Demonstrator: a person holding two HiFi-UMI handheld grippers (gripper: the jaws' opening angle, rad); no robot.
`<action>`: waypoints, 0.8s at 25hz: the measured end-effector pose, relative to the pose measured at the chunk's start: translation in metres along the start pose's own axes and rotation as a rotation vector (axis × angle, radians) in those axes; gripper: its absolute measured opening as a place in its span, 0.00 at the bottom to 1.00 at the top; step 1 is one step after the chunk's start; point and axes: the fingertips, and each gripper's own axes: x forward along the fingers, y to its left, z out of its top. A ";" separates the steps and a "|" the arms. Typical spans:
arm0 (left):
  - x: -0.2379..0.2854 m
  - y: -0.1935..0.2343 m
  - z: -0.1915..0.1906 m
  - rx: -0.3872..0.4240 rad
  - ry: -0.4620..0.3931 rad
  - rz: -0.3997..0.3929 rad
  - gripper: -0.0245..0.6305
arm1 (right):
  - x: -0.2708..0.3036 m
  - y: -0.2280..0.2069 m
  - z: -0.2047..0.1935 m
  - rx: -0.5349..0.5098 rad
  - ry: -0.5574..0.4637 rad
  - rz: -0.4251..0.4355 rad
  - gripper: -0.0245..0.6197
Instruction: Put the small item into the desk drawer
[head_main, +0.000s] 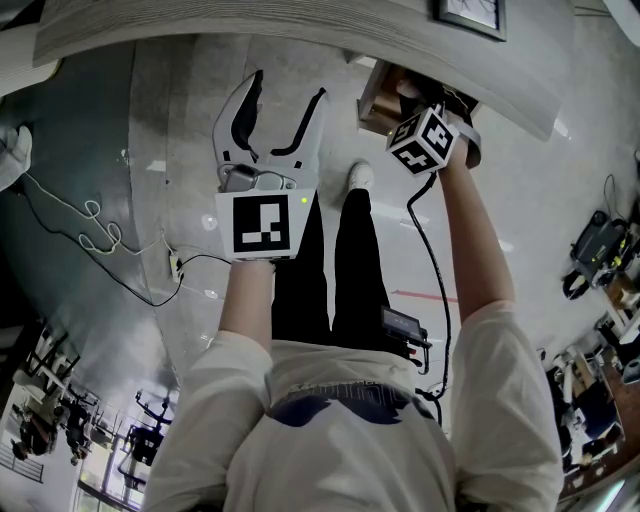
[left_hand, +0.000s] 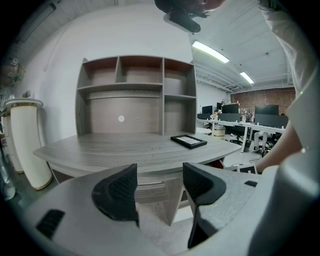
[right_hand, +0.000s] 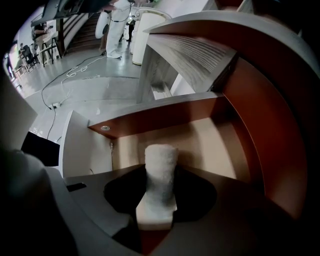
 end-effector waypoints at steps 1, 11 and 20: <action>0.000 0.000 0.000 0.000 0.000 0.001 0.45 | 0.000 0.000 0.000 0.002 0.000 0.003 0.25; -0.002 0.004 0.004 0.005 -0.001 0.005 0.45 | -0.001 0.001 -0.003 -0.044 0.015 0.062 0.27; -0.005 0.006 0.009 0.004 -0.012 0.013 0.45 | -0.002 0.005 -0.003 -0.045 0.035 0.110 0.32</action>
